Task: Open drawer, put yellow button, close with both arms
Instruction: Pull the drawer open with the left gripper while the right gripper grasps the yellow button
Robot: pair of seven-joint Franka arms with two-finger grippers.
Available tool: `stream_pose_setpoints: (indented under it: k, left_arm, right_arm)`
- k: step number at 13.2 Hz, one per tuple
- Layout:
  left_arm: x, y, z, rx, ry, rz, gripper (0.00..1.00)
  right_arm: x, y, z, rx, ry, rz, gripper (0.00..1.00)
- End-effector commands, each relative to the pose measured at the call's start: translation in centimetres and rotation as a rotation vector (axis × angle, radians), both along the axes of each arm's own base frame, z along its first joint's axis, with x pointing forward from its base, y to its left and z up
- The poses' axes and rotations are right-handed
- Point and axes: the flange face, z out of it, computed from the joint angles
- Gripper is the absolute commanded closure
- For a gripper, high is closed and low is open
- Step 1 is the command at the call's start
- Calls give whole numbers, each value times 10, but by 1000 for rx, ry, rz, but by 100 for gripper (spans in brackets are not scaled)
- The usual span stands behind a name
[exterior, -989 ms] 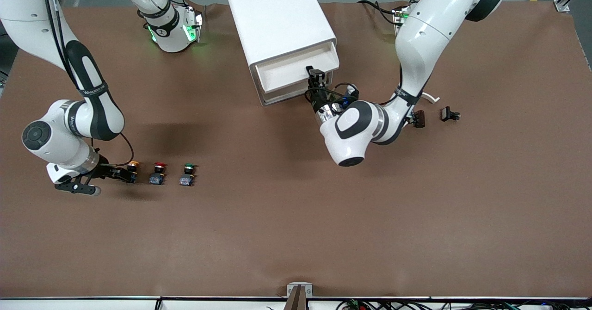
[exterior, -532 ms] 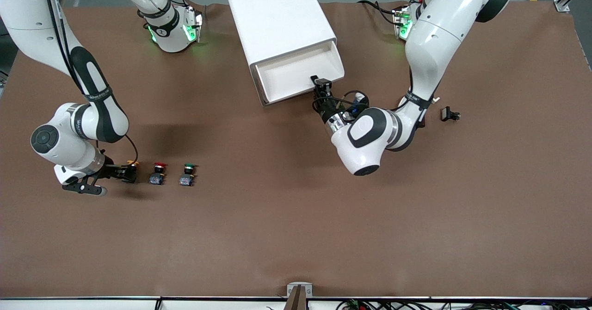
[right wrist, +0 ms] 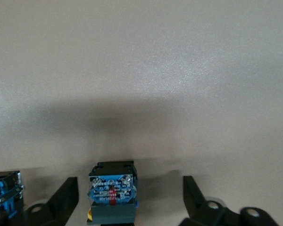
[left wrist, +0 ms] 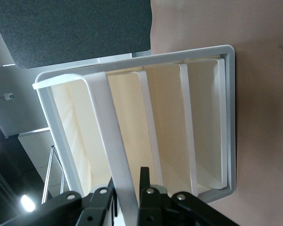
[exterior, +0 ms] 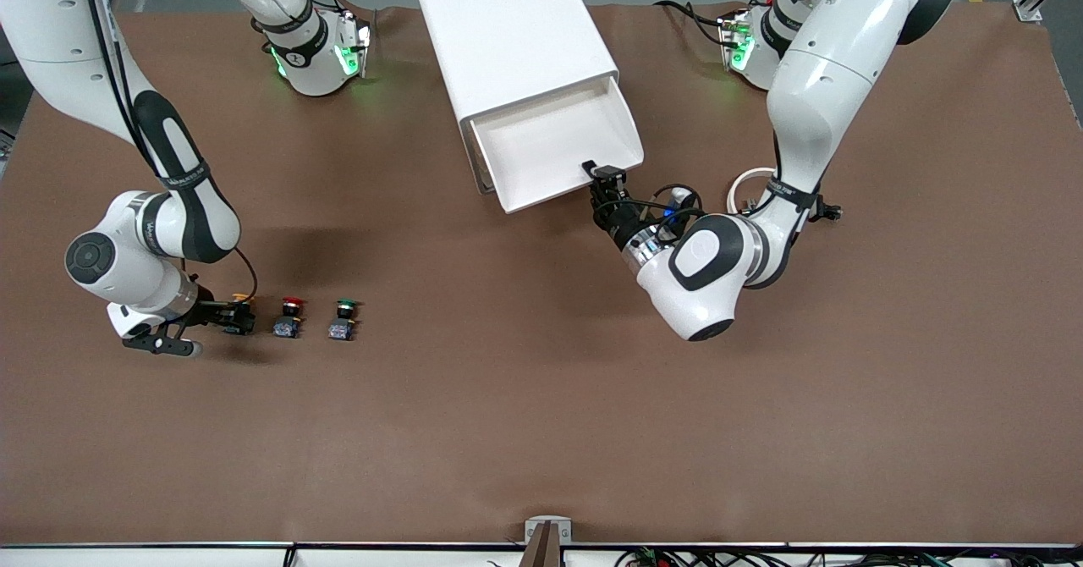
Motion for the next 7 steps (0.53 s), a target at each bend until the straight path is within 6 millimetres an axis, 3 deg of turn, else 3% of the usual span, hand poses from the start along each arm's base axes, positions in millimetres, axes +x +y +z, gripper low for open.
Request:
stream_pose_setpoints:
  k: [1,3,4,5,6,7]
  left_arm:
    - [12,13,-9,3,-14,19,82]
    - [11,13,-11,5,-12,18,79]
    - [11,12,-11,5,-12,17,72]
    - [10,12,-12,5,-10,18,41]
    - [9,11,-12,7,-11,13,25]
    - [7,8,-13,12,-13,2,0]
  right_arm:
    - [-1,-2,-2,9,3,-1,74]
    - [-3,-3,-4,9,6,-3,100]
    - [-4,-1,-5,10,12,-4,100]
    - [-3,-1,-2,11,12,-8,100]
    - [-3,4,4,14,27,-1,100]
    - [-1,8,16,19,51,3,100]
